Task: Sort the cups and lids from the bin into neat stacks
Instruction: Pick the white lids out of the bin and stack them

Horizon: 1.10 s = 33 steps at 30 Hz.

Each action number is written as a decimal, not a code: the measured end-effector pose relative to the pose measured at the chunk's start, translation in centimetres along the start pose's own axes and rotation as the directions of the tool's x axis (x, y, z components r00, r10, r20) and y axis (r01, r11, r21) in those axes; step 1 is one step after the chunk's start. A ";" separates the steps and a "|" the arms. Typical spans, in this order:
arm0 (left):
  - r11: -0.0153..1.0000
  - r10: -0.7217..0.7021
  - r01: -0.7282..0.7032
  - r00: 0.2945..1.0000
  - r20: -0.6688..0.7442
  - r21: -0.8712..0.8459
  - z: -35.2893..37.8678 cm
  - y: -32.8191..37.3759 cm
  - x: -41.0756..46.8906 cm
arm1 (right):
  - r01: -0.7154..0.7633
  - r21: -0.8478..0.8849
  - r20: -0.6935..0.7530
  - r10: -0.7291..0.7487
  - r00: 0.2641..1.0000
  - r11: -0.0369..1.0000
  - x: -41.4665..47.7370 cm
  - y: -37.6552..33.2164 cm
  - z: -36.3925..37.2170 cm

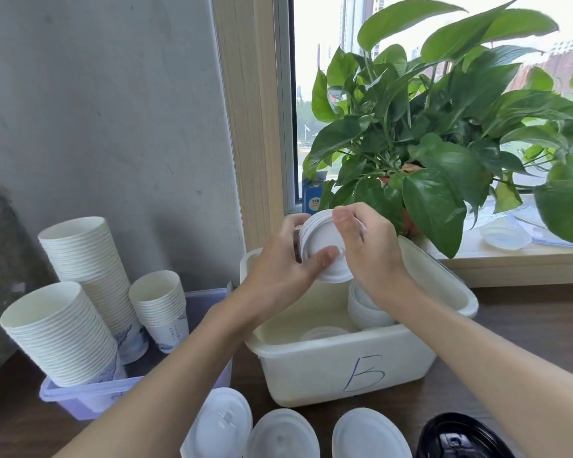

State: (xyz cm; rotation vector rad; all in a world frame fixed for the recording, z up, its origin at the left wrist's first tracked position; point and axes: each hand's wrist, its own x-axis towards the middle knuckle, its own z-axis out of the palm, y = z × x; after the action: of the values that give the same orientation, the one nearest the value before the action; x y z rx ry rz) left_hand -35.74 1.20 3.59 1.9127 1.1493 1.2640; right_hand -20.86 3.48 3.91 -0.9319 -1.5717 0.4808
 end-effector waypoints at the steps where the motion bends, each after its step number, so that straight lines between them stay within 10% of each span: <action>1: 0.999 -0.029 0.029 1.000 0.000 -0.029 -0.1 -0.1 0.1 | -0.013 0.017 -0.005 0.013 1.000 1.000 0.0 0.0 -0.1; 33: 0.992 -0.119 0.119 0.993 0.007 -0.050 -0.3 -0.4 0.3 | -0.013 0.039 0.093 0.009 0.996 0.999 0.0 0.4 0.0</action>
State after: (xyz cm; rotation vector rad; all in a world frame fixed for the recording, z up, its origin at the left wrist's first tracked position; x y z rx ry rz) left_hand -36.13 1.65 3.53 1.7826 1.1997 1.2126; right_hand -20.73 3.76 3.63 -0.8993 -1.6353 0.5678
